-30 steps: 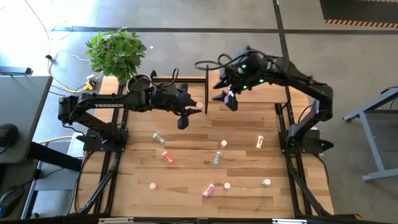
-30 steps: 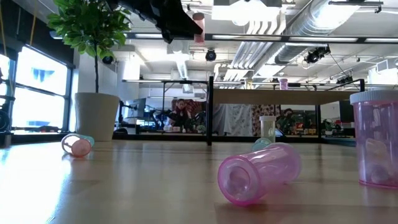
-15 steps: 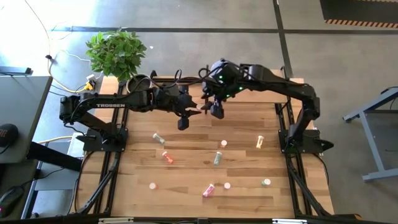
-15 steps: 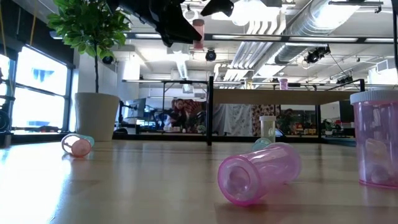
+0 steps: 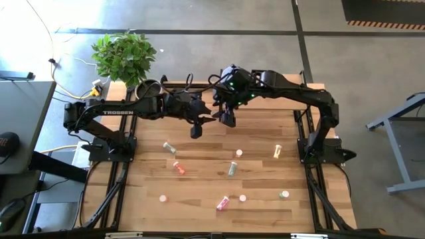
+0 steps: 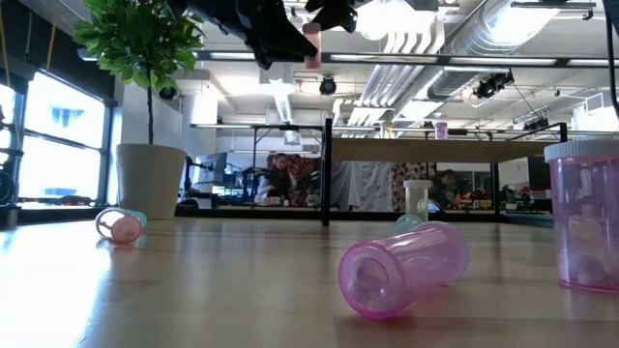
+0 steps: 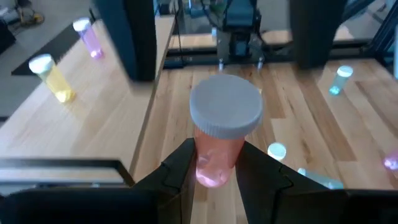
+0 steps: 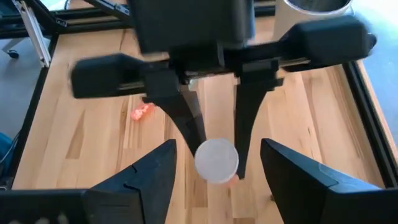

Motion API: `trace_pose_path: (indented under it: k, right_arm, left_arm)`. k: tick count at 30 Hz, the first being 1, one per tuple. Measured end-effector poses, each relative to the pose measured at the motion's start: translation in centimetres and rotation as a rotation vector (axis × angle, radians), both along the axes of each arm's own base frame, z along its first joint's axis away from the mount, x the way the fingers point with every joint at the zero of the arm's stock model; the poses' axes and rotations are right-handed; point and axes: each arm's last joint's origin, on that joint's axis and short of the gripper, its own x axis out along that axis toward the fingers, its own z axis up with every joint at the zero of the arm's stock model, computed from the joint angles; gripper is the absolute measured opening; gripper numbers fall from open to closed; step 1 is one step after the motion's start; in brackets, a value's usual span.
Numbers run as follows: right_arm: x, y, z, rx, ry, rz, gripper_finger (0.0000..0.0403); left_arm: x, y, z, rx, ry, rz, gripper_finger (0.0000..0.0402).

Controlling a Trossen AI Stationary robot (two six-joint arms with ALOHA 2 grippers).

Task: Pick and place medicine bottles onto shelf by color
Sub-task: Put the top pink medicine bottle on the shelf

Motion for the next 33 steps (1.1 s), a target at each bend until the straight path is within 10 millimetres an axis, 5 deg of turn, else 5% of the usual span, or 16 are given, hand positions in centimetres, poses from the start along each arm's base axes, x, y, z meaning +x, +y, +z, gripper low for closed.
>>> trace_pose_path:
  k: [16,33]
  right_arm:
    - [-0.06,0.01,-0.09,-0.002,0.009,0.005,0.0216]
    - [-0.07,0.02,-0.09,0.001,0.01,0.006,0.0112]
  left_arm:
    - [0.33,0.1,0.82,0.024,-0.088,-0.002,0.0088]
    - [0.36,0.12,0.91,0.021,-0.1,0.0,0.0088]
